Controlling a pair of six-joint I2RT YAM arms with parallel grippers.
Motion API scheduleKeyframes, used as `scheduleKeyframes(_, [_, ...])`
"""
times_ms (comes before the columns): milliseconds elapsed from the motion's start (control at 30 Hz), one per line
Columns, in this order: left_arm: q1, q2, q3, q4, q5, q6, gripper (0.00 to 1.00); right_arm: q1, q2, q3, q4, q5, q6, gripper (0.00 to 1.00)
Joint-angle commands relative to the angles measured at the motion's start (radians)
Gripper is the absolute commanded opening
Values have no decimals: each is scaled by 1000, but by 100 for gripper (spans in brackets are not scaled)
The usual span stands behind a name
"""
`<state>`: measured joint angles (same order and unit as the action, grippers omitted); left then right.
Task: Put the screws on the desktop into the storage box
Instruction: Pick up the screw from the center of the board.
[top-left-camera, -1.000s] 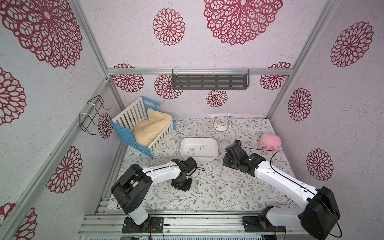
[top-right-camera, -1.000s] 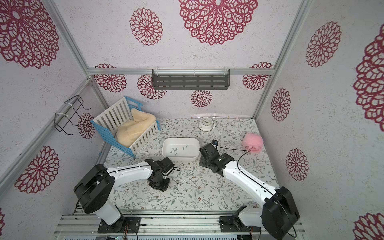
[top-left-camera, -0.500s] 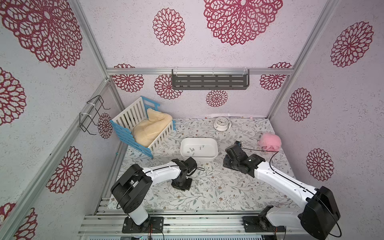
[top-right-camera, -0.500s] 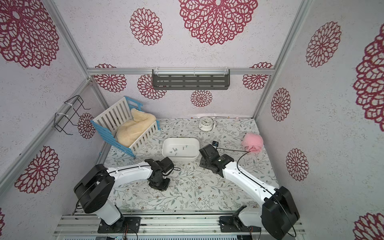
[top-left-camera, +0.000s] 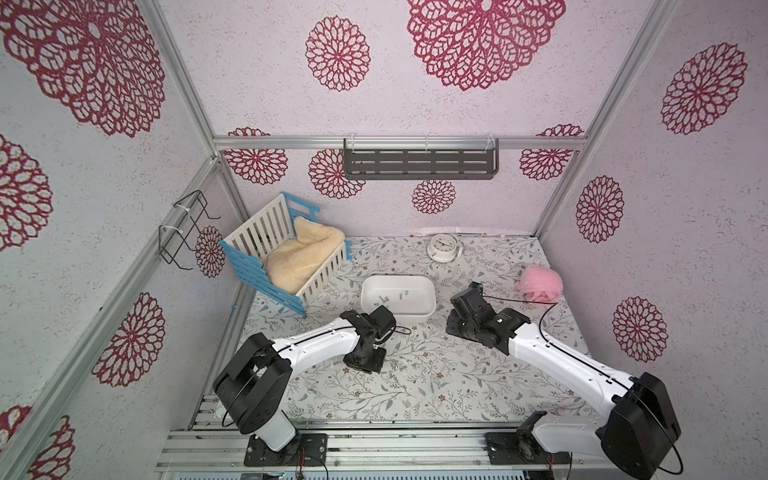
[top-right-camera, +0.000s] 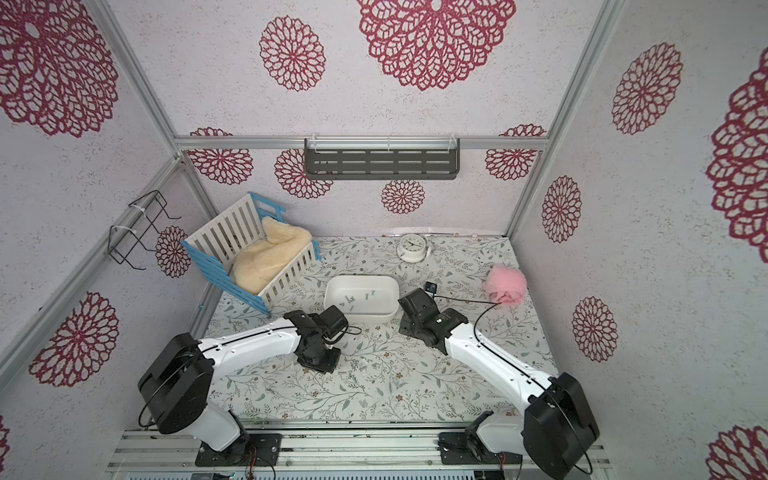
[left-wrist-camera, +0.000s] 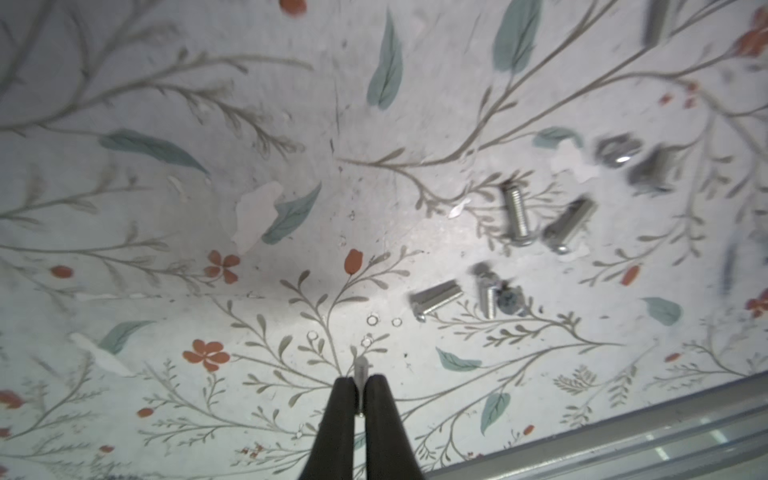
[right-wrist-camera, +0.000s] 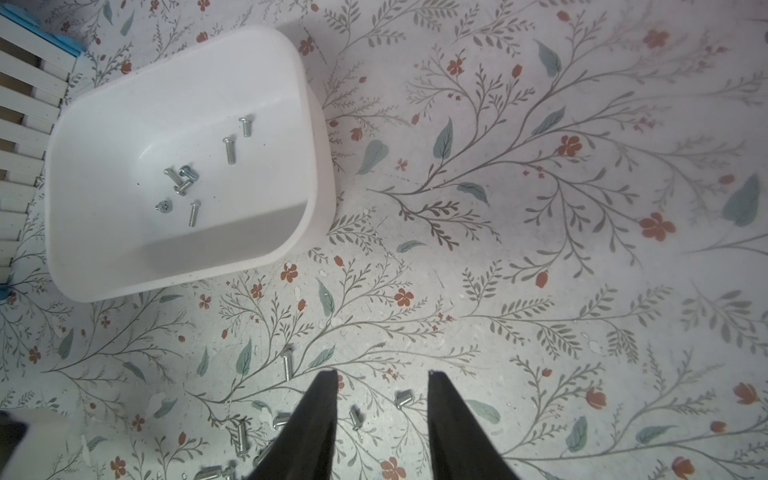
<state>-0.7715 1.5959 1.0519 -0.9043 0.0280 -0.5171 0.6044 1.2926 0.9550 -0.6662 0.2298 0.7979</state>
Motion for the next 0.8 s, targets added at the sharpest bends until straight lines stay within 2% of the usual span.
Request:
scheduleKeyframes(0, [47, -55, 70, -80, -54, 63, 7, -10, -41, -5, 15, 4, 5, 40])
scheduleKeyframes(267, [152, -5, 329, -171, -91, 158, 7, -23, -53, -8, 20, -4, -2, 40])
scheduleKeyframes(500, [203, 170, 586, -180, -90, 205, 8, -27, -70, -23, 26, -14, 1, 40])
scheduleKeyframes(767, [253, 394, 795, -182, -72, 219, 8, -29, -80, -33, 39, -31, 6, 40])
